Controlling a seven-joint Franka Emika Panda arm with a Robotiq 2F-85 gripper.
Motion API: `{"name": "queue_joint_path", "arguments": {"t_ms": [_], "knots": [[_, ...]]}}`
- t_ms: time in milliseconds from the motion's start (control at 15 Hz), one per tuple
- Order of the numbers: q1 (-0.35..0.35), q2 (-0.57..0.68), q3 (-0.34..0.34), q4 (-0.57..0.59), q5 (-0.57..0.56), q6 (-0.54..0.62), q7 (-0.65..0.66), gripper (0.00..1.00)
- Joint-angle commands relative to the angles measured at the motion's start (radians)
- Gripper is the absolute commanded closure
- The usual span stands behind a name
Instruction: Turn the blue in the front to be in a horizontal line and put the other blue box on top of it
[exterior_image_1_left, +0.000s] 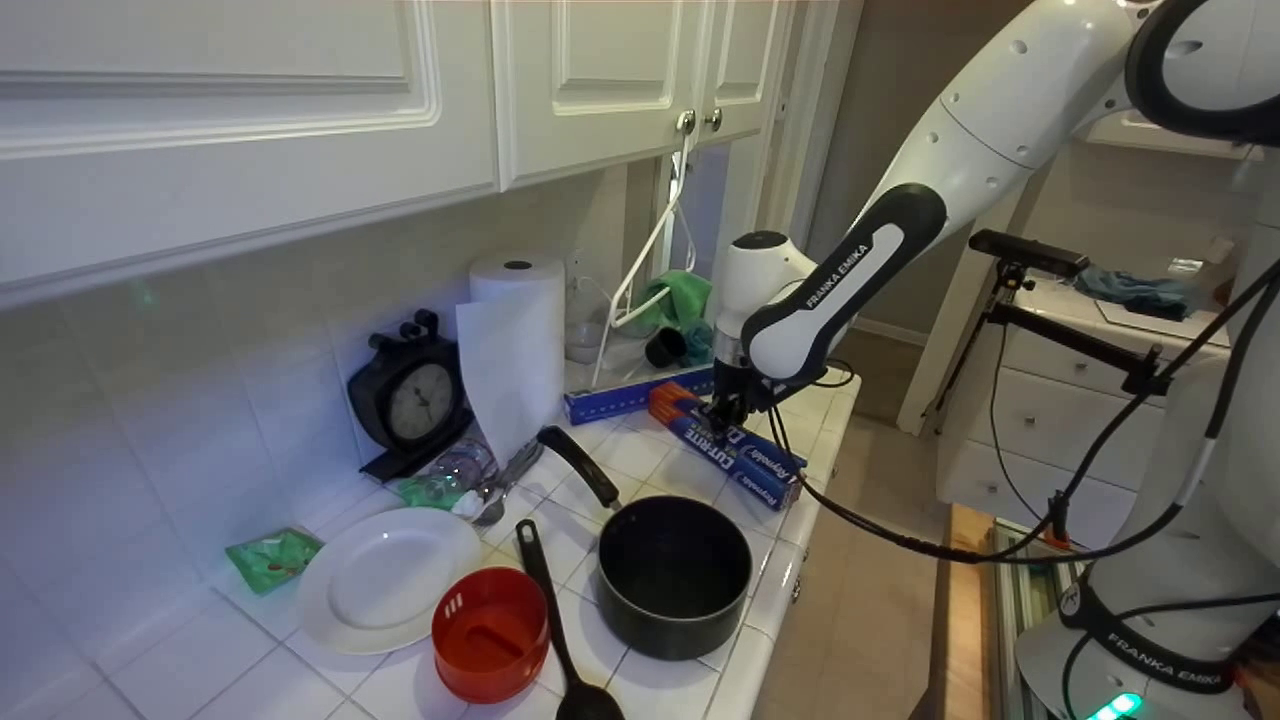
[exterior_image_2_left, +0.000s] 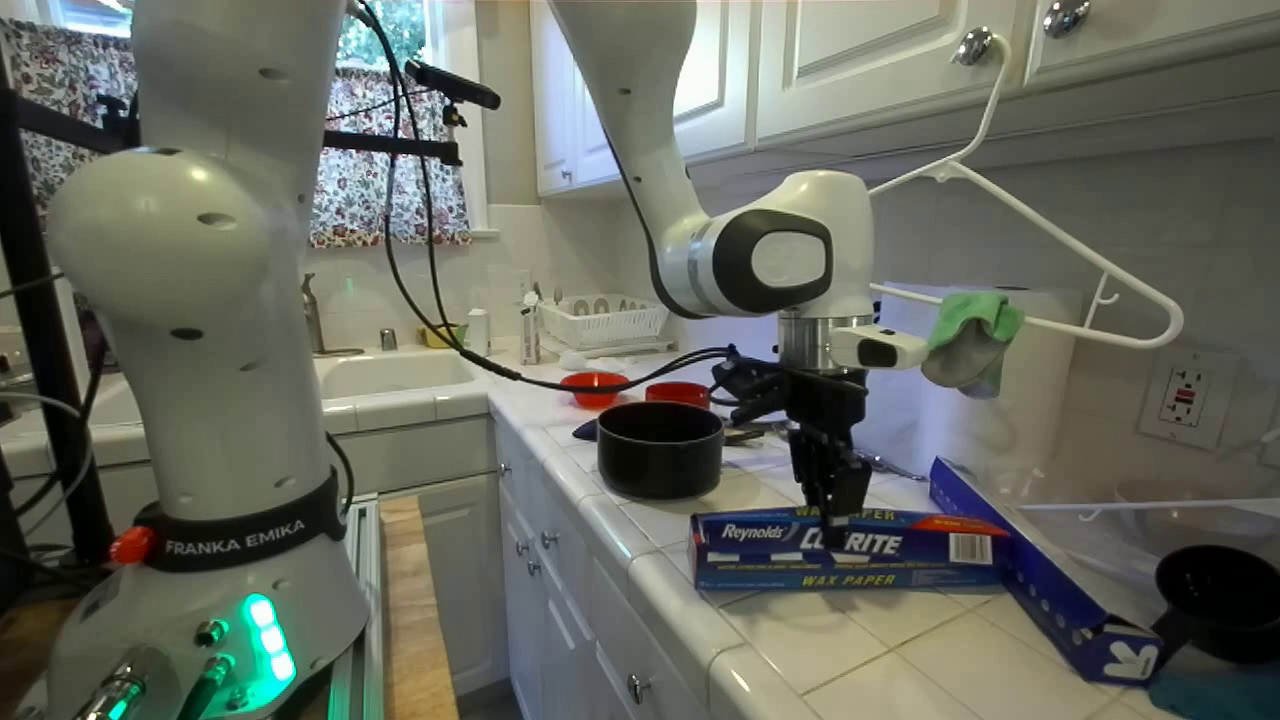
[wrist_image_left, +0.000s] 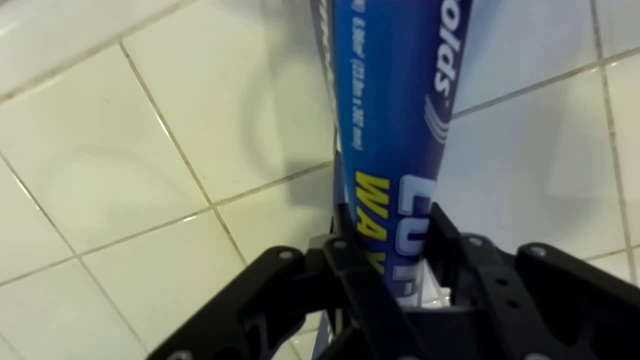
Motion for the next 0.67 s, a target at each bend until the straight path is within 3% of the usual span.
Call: {"name": "queue_joint_path", "arguments": {"t_ms": [0,600], "knots": [[0.028,-0.025,-0.020,0.025,-0.047,-0.126,0.204,0.88],[0.009,-0.005,-0.024,0.099,-0.051,-0.297,0.682,0.88]]}}
